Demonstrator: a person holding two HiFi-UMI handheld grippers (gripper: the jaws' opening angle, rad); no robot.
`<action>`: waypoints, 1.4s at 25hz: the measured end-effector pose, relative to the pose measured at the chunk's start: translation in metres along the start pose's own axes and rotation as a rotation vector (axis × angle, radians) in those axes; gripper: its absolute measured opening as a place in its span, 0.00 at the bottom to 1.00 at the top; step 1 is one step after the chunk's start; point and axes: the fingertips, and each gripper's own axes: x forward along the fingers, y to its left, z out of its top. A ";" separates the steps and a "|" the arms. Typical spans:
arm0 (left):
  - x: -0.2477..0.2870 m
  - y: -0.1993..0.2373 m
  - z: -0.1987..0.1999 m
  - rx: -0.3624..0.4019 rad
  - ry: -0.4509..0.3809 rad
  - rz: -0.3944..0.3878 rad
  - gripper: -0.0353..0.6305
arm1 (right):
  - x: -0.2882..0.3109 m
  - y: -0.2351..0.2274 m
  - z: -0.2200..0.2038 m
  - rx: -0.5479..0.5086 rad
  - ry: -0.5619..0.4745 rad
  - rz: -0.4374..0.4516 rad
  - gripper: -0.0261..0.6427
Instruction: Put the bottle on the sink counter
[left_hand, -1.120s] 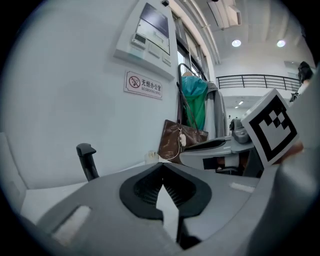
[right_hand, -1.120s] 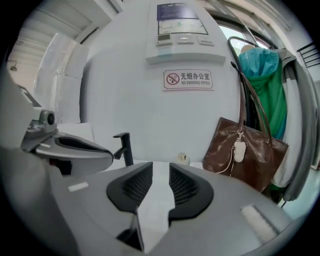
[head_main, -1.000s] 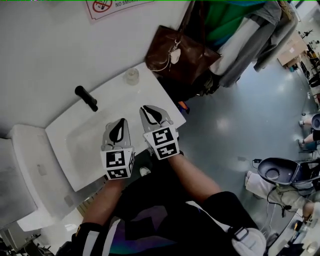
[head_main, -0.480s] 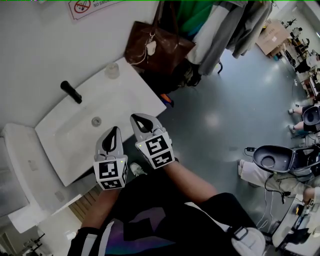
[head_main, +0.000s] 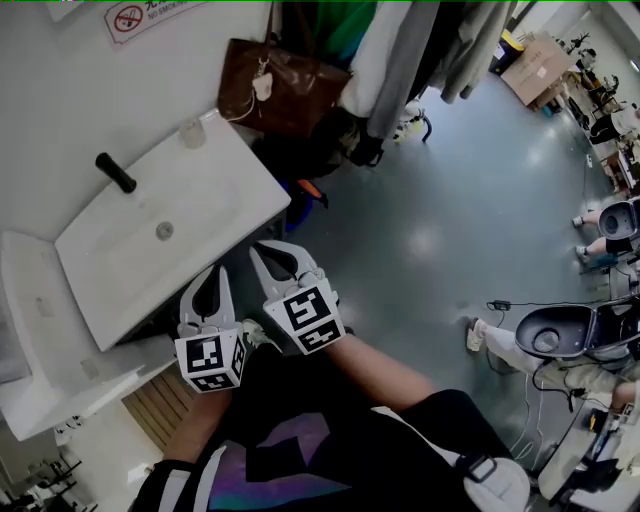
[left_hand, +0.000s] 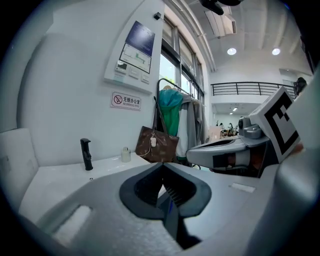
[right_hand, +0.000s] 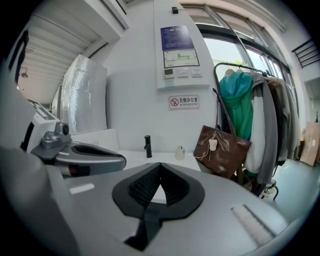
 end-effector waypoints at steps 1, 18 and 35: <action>-0.005 -0.011 0.000 -0.001 -0.003 0.003 0.05 | -0.010 0.000 -0.004 -0.003 0.001 0.010 0.04; -0.121 -0.150 -0.017 0.009 -0.036 0.136 0.05 | -0.173 0.030 -0.039 -0.038 -0.046 0.170 0.04; -0.208 -0.136 -0.037 -0.019 -0.045 0.159 0.05 | -0.225 0.094 -0.038 -0.025 -0.075 0.151 0.04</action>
